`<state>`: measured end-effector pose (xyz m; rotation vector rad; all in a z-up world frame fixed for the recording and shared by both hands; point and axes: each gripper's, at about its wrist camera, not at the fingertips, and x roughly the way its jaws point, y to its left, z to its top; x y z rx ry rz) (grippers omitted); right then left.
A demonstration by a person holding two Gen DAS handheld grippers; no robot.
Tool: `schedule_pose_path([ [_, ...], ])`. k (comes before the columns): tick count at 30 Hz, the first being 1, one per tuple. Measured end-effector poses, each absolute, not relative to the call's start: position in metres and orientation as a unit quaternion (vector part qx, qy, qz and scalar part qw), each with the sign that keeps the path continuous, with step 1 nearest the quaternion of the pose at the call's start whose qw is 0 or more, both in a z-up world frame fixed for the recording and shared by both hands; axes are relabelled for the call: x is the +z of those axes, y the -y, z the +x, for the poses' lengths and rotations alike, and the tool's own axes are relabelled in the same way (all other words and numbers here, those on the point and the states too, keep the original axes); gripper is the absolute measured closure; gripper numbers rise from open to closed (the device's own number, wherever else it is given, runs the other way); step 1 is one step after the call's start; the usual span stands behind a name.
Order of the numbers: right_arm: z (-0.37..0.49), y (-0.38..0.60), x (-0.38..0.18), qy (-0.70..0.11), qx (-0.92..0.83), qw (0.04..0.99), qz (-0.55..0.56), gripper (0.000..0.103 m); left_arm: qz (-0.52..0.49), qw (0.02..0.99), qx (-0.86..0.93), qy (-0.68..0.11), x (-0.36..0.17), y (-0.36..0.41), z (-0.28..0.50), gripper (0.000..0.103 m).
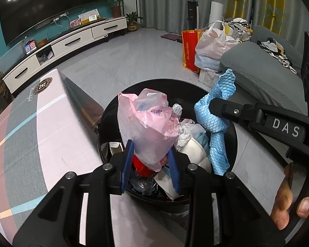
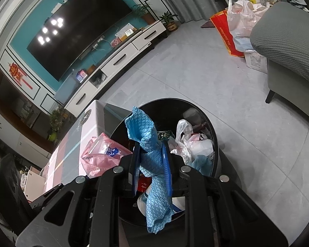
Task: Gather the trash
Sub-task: 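Lower the rag and pink bag into the bin and push them down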
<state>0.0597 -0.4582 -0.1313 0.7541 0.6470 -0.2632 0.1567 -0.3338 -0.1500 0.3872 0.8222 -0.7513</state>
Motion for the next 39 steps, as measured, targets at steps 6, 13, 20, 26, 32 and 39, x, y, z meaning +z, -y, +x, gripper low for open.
schedule_pose_path([
  [6,0.061,0.457,-0.134,-0.318,-0.129,0.869,0.356,0.082,0.19,0.829,-0.352,-0.39,-0.151,0.336,0.157,0.069],
  [13,0.061,0.457,-0.134,-0.327,-0.142,0.868,0.345,0.081,0.199,0.828,-0.344,-0.396,-0.155,0.339,0.156,0.069],
  [20,0.063,0.456,-0.137,-0.339,-0.15,0.866,0.335,0.081,0.204,0.826,-0.341,-0.398,-0.156,0.341,0.157,0.069],
  [26,0.065,0.454,-0.136,-0.347,-0.158,0.867,0.322,0.081,0.209,0.826,-0.339,-0.398,-0.158,0.343,0.155,0.069],
  [32,0.065,0.454,-0.14,-0.356,-0.163,0.865,0.314,0.081,0.213,0.825,-0.337,-0.401,-0.161,0.344,0.156,0.069],
  [39,0.069,0.451,-0.141,-0.367,-0.163,0.864,0.302,0.081,0.22,0.824,-0.334,-0.401,-0.163,0.347,0.155,0.069],
])
